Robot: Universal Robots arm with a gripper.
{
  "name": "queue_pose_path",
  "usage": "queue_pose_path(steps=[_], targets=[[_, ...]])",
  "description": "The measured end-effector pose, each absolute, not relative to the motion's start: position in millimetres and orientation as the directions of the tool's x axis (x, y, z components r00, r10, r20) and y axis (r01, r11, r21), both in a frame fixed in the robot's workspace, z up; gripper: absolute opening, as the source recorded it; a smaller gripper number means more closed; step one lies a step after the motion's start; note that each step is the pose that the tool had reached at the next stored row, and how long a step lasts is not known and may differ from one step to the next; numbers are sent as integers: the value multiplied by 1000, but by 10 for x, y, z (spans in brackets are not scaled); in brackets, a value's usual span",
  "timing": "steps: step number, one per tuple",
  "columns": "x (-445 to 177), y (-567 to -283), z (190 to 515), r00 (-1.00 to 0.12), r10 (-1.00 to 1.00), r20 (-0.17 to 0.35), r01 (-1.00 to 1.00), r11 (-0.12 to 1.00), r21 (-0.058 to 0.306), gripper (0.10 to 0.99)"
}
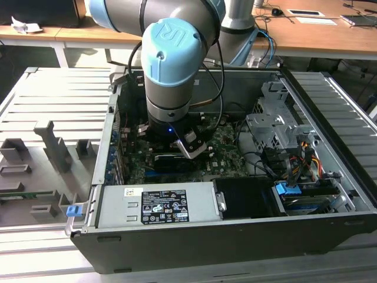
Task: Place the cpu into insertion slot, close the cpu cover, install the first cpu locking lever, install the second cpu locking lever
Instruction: 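Install the second cpu locking lever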
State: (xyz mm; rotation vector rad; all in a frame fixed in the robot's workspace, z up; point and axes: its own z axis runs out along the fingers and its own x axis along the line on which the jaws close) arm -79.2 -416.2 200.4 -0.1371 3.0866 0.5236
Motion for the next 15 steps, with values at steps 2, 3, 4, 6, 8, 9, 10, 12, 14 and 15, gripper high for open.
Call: queue_pose_path(steps=[2, 3, 4, 6, 8, 9, 10, 12, 14, 15], targets=[[-792, -4163, 1992, -996, -85, -22, -87, 940, 330, 106], [-792, -4162, 1989, -996, -85, -22, -87, 940, 331, 106], [-792, -4162, 1986, -996, -85, -23, -87, 939, 333, 106], [-792, -4155, 1976, -996, -84, -24, -88, 934, 346, 106], [-792, -4142, 1959, -996, -84, -25, -88, 929, 360, 106], [-792, -4141, 1943, -996, -84, -26, -88, 925, 369, 106], [-793, -4140, 1922, -996, -84, -26, -88, 923, 375, 106], [-792, -4137, 1901, -996, -84, -27, -88, 922, 378, 106], [-794, -4138, 1902, -996, -84, -27, -88, 921, 378, 106], [-799, -4138, 1907, -996, -84, -27, -88, 921, 379, 106]])
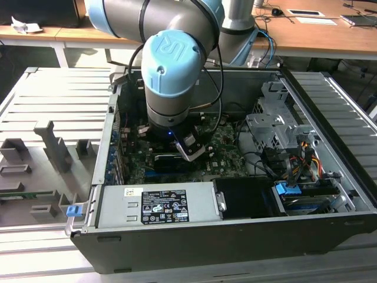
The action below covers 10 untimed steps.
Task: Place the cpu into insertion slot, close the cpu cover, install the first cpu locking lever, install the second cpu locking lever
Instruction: 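Install the second cpu locking lever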
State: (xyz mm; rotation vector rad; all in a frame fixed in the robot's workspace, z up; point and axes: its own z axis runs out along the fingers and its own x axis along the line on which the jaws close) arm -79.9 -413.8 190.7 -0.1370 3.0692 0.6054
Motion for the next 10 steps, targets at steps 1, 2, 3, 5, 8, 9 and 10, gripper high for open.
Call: queue_pose_path(steps=[1, 2, 3, 5, 8, 9, 10], targets=[[-807, -4138, 1911, -996, -84, -27, -88, 922, 378, 106], [-813, -4139, 1915, -996, -84, -27, -88, 922, 378, 106], [-817, -4140, 1915, -996, -84, -27, -88, 922, 378, 106], [-820, -4142, 1930, -996, -84, -27, -88, 922, 377, 106], [-821, -4141, 2028, -996, -84, -27, -88, 922, 377, 106], [-821, -4141, 2045, -996, -84, -27, -88, 922, 377, 106], [-821, -4141, 2048, -996, -84, -27, -88, 922, 377, 106]])
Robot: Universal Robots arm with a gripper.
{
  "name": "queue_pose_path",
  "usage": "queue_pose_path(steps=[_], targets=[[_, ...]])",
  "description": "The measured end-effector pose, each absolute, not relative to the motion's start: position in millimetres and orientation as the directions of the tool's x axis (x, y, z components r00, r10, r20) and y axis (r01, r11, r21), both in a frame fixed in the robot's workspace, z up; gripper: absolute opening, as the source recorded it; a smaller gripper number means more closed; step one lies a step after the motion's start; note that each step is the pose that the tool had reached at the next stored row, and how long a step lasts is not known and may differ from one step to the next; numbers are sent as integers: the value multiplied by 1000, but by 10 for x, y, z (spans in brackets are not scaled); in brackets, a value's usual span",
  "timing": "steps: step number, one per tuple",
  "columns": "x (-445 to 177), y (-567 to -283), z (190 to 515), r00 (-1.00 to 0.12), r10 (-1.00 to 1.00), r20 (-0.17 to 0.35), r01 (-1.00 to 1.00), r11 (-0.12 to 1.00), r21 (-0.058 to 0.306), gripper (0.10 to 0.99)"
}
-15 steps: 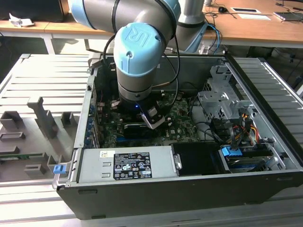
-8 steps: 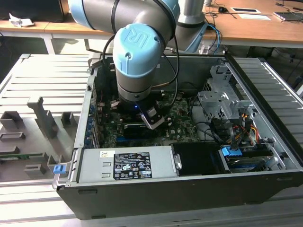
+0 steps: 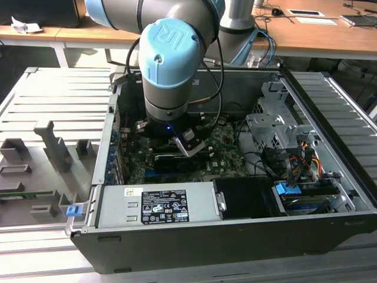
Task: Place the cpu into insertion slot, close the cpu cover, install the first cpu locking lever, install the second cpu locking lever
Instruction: 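Install the second cpu locking lever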
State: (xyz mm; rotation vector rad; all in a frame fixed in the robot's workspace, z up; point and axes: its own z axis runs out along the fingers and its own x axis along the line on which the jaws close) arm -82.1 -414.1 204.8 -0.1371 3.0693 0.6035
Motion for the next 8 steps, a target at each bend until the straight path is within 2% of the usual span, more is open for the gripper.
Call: queue_pose_path(steps=[8], targets=[[-821, -4140, 2095, -996, -84, -27, -88, 922, 378, 106]])
